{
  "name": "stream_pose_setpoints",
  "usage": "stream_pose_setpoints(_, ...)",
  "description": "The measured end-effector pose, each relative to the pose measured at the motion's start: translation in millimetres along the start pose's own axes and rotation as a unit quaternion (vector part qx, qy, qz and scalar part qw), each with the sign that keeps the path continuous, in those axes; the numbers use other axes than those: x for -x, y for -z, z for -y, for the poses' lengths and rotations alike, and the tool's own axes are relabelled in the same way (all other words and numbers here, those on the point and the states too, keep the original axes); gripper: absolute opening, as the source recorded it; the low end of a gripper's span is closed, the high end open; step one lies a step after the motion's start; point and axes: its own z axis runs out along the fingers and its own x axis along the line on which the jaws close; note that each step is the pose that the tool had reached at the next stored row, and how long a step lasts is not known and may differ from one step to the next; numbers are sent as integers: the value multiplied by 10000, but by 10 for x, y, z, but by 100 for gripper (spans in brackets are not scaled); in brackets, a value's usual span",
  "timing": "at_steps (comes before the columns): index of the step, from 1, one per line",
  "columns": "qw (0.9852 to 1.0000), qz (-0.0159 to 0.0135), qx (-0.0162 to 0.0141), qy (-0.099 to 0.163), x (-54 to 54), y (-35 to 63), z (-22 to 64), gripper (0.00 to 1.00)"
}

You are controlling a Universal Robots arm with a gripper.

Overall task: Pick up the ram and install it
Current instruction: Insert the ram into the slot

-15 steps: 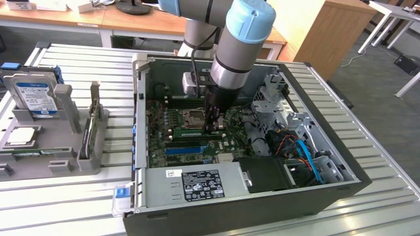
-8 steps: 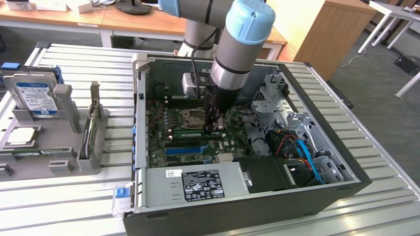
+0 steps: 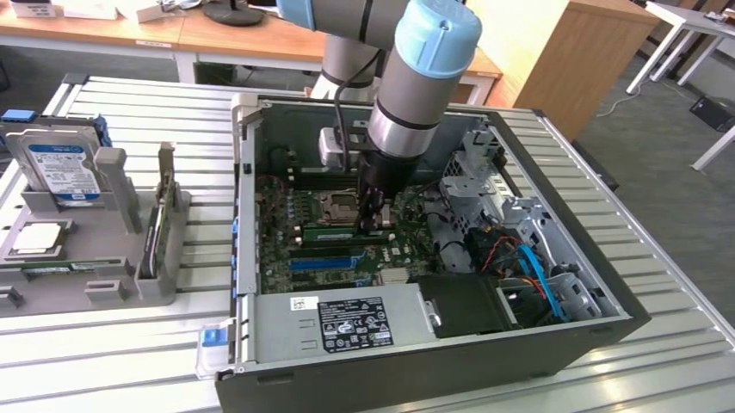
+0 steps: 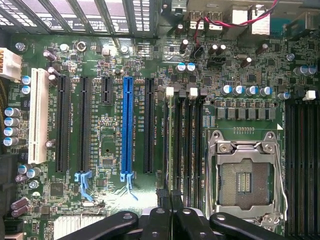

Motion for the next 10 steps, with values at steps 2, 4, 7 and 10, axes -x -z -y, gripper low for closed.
stream_pose_setpoints(2,10000,0,0,0,0,0,0,18)
stream_pose_setpoints(4,10000,0,0,0,0,0,0,24)
stream_pose_setpoints(7,10000,0,0,0,0,0,0,31)
stream_pose_setpoints(10,10000,0,-1,0,0,3,0,31)
